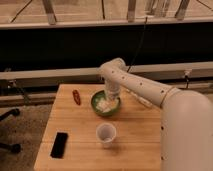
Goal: Place the white sponge in the ceramic bowl
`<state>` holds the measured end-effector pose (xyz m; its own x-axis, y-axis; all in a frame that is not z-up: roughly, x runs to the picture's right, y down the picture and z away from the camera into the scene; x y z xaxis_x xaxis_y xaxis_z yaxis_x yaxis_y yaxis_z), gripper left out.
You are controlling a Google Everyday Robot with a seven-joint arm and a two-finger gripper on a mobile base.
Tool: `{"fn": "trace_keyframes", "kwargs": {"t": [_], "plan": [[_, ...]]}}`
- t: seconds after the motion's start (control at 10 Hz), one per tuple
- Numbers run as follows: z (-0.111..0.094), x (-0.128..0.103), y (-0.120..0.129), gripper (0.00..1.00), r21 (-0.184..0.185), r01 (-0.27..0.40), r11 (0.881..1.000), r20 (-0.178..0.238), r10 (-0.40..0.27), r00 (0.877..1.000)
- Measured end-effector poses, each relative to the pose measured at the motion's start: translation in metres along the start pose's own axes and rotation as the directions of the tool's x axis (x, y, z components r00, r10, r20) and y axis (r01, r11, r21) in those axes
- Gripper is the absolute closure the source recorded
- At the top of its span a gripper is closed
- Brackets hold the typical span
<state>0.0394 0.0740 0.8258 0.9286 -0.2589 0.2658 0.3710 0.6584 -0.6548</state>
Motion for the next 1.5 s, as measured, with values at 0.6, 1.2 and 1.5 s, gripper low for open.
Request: {"fn": "trace_keyframes", "kwargs": {"t": [0.6,1.2,1.5], "plan": [[-0.023,0.006,-0.034,0.34,0.035,-0.099,0.994,0.009,0.099,0.995],[0.037,0.038,-0.065,0.20,0.085,-0.177,0.981,0.021,0.176,0.984],[0.046,0.039,-0.063,0.20,0.076,-0.161,0.984,0.022,0.160,0.987]]}}
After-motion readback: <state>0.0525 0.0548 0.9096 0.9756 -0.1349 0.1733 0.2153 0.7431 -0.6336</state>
